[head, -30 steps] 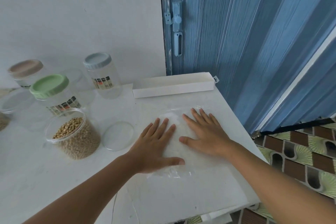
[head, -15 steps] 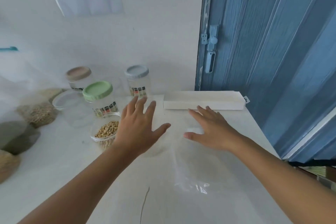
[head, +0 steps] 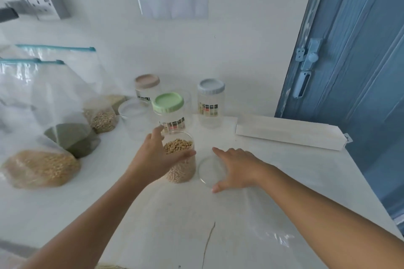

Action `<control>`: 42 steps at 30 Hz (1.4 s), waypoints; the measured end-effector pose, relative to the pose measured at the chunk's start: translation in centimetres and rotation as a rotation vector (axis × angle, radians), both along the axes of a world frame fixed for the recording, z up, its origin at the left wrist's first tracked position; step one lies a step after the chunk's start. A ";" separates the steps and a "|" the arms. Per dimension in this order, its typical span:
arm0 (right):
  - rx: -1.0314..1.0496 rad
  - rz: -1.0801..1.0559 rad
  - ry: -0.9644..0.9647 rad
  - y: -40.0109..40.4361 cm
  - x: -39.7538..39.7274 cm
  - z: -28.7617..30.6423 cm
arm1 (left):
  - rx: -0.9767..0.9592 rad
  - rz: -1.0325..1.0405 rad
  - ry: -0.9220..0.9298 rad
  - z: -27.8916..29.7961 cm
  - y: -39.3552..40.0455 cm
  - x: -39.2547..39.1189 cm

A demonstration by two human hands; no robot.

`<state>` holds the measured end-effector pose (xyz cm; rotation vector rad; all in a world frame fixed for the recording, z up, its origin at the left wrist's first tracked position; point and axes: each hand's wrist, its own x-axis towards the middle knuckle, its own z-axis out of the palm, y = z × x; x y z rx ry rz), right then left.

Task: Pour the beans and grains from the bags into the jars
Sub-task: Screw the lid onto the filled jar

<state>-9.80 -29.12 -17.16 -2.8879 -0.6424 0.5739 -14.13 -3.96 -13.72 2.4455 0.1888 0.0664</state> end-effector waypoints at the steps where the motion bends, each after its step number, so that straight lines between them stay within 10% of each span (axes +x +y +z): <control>1: 0.000 0.001 -0.003 0.2 -0.1 -0.1 | -0.056 -0.002 0.003 -0.3 0.4 0.0; 17: 0.770 -0.064 0.066 2.3 0.4 5.1 | -0.287 -0.266 0.027 -2.4 0.5 0.8; 42: 0.354 -0.082 -0.093 5.1 0.1 7.2 | -0.417 -0.408 0.008 -4.5 -0.2 2.5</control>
